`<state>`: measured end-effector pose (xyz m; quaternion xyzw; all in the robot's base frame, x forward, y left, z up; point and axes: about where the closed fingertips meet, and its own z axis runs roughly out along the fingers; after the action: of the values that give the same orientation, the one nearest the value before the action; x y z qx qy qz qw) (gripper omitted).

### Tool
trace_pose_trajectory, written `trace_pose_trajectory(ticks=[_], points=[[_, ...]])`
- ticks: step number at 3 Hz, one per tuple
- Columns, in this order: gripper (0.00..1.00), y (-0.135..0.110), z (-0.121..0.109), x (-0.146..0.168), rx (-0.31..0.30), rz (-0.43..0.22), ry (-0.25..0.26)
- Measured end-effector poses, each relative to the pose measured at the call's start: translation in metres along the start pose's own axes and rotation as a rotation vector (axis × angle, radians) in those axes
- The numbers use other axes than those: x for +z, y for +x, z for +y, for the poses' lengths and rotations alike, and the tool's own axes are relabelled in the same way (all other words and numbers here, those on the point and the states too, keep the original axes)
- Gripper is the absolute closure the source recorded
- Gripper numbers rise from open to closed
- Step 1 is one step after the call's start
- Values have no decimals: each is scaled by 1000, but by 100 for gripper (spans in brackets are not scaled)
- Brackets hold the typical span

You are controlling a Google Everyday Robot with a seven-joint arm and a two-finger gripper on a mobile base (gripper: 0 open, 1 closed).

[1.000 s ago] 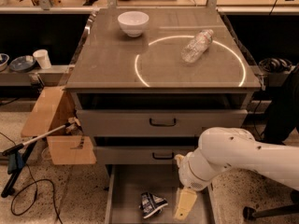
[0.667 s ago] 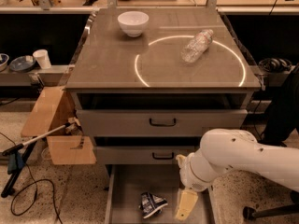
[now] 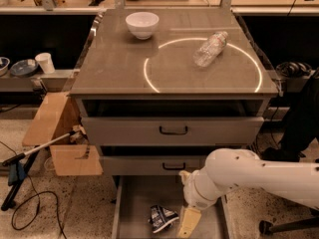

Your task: Pick blue chip bag from bottom drawer and place on counter

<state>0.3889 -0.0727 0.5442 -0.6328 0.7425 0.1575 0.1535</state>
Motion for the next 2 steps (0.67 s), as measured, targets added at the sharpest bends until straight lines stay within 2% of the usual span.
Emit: trace_pose_trajectory(ticks=[2], points=[[0, -20, -10, 54, -27, -34, 87]])
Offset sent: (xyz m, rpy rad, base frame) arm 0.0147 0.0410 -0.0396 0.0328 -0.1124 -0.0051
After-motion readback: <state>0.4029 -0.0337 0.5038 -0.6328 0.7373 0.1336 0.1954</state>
